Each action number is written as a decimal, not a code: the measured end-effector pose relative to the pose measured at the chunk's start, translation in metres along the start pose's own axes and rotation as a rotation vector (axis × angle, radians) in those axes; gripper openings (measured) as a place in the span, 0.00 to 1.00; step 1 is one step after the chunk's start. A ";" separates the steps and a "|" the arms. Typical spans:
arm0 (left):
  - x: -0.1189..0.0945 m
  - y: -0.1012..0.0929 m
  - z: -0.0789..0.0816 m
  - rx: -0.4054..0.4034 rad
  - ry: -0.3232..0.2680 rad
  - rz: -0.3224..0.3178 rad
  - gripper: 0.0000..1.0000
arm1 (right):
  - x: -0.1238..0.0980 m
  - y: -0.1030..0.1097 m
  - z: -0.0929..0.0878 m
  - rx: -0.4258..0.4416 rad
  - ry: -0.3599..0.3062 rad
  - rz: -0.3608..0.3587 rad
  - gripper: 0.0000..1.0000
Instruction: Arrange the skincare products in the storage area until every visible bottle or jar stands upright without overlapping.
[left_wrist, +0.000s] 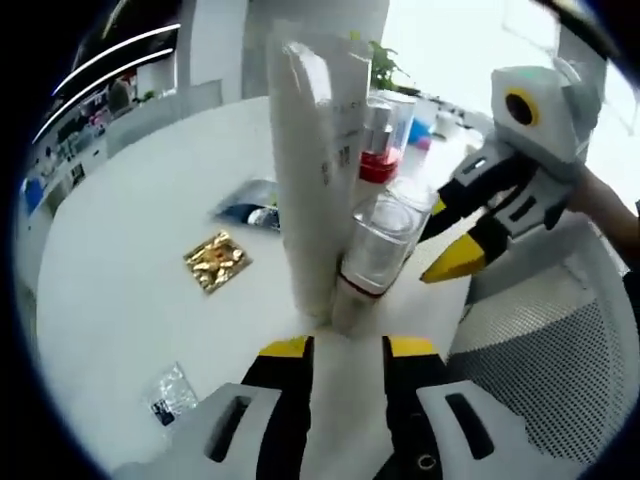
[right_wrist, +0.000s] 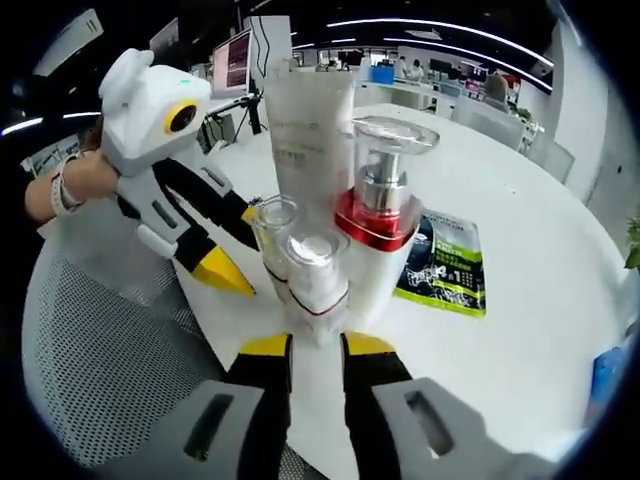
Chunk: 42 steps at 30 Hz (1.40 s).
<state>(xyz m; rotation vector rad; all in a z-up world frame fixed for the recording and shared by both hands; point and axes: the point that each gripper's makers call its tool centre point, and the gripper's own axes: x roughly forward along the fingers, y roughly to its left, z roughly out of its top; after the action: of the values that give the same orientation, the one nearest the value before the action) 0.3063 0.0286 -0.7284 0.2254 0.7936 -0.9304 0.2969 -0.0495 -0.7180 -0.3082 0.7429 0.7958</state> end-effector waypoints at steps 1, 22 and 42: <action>-0.003 0.001 0.001 0.000 -0.009 0.001 0.28 | -0.002 0.000 0.001 -0.001 -0.003 -0.003 0.23; -0.079 0.015 0.019 -0.004 -0.154 0.122 0.61 | -0.055 -0.001 0.025 -0.049 -0.052 -0.063 0.55; -0.113 0.015 0.003 -0.007 -0.148 0.176 0.84 | -0.075 0.006 0.033 -0.095 -0.062 -0.050 0.88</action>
<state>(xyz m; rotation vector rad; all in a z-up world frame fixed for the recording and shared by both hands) 0.2808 0.1070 -0.6497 0.2147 0.6300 -0.7685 0.2736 -0.0689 -0.6413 -0.3847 0.6382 0.7910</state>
